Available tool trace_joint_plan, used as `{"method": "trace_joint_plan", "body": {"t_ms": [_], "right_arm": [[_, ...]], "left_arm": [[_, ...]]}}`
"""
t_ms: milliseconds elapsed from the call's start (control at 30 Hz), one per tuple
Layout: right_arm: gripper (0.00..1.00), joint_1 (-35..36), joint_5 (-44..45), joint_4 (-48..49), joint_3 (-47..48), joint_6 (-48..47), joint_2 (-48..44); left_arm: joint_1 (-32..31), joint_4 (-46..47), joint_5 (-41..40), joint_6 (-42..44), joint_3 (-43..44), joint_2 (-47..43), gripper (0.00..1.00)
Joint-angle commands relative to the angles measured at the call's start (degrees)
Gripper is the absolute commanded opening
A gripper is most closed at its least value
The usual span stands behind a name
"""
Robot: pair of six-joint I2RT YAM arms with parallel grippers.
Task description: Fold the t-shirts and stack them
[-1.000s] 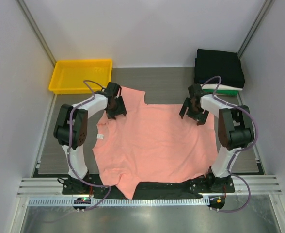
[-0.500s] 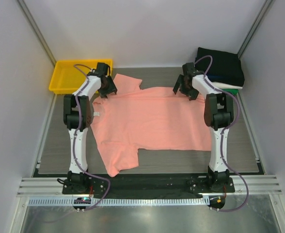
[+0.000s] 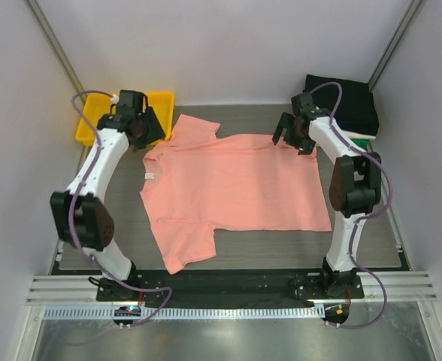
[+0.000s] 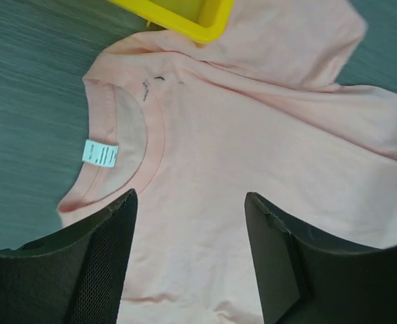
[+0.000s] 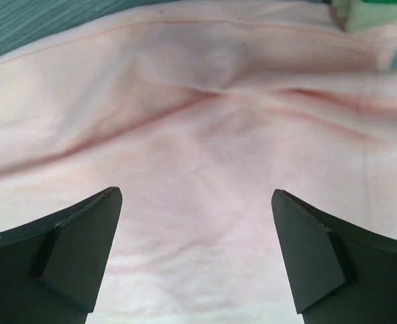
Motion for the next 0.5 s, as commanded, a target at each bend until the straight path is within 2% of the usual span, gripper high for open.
{"method": "trace_joint_plan", "body": {"t_ms": [0,133,200,267,300,467], "right_arm": [[1.0,0.1,0.6,0.6,-4.1,-0.8,-12.6],[1.0,0.2,3.0,0.6,-16.0,0.0,-23.1],[1.0,0.2,4.5,1.2,-21.4,1.0,-30.4],[1.0,0.2,4.4,2.3,-29.9,3.0,-36.0],[1.0,0.2,4.1,2.8,-35.6,4.2,-41.8],[1.0,0.2,1.2,4.4,-49.4,11.3,-59.3]], "left_arm": [[-0.1,-1.2,-2.8,0.9,-8.2,-12.9,0.66],[-0.2,-1.6,-3.1,-2.0,-21.6,-27.7,0.64],[-0.3,-2.1,-2.4,-3.3,-28.6,-31.8,0.62],[-1.0,-2.4,-2.0,-4.7,-33.4,-37.7,0.62],[-1.7,-2.3,-2.1,-6.8,-38.3,-39.8,0.61],[-12.6,-4.0,-6.0,-16.4,-49.5,-48.7,0.6]]}}
